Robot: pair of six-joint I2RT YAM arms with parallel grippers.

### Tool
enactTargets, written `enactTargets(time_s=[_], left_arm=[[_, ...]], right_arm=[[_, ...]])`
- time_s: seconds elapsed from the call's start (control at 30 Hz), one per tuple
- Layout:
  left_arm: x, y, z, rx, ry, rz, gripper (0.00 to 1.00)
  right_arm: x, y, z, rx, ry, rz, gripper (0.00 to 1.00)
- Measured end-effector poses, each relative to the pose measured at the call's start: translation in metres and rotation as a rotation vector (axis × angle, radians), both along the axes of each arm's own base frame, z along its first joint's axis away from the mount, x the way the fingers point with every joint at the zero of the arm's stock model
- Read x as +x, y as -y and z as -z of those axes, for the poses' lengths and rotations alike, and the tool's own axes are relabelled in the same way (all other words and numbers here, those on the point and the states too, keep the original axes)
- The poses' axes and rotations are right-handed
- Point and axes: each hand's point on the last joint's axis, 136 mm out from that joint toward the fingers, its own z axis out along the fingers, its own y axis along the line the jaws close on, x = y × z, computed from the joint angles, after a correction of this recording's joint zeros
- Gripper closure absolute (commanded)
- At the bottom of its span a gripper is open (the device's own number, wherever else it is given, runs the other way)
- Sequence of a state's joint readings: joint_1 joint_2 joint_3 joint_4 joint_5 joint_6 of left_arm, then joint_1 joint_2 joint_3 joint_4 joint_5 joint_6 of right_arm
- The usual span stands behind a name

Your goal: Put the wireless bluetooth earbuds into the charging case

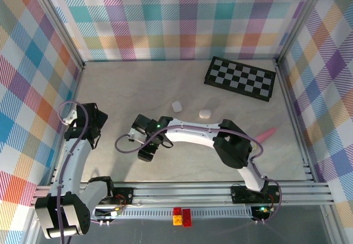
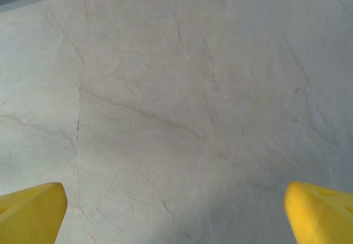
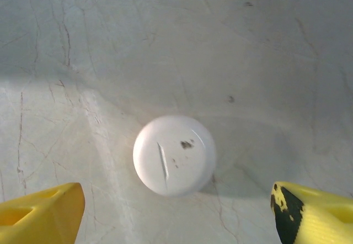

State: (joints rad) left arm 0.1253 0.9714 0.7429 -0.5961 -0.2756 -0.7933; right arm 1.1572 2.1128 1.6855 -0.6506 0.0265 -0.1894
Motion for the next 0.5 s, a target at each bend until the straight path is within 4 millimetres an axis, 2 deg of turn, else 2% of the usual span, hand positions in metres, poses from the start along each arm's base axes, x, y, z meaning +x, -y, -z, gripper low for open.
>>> enactTargets(time_s=[0.3,0.5], left_arm=[[0.0,0.003,0.002,-0.026,0.0,0.007,0.0],[0.0,0.003,0.002,-0.028,0.0,0.009,0.0]], right_arm=[[0.0,-0.011,0.028,-0.084,-0.029,-0.021,0.18],[0.0,-0.006,0.042,-0.133,-0.042,-0.014,0.31]])
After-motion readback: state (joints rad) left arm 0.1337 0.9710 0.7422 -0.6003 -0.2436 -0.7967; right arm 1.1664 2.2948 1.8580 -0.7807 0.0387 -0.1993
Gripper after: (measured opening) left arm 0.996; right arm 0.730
